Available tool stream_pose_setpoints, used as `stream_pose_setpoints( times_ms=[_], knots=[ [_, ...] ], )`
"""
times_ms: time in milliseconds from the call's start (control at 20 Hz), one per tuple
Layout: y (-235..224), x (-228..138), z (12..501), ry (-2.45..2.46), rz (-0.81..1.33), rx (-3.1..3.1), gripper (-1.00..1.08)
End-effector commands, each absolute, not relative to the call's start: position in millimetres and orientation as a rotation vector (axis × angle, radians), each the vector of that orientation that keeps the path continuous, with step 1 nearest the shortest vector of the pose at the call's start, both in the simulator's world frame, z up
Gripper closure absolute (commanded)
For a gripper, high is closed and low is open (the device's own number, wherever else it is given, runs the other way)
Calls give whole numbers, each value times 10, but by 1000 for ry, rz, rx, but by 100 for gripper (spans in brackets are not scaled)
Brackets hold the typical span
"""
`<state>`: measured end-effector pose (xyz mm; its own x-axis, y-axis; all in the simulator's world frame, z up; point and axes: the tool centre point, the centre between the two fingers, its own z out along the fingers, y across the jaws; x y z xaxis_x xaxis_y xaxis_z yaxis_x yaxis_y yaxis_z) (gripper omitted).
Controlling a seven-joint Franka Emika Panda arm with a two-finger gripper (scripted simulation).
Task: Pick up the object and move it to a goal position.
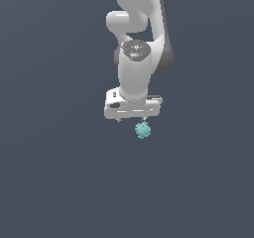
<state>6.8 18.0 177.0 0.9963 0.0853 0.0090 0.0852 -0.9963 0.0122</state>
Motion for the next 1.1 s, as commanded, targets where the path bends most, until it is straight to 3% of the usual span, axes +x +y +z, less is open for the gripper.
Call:
stream_pose_setpoints(
  times_ms=[0,650,1050],
  knots=[
    [180,68,1770,134,15,3127,-92],
    [217,101,1762,118,0,3136,-92],
    [389,9,1497,265,0,3126,-92]
  ],
)
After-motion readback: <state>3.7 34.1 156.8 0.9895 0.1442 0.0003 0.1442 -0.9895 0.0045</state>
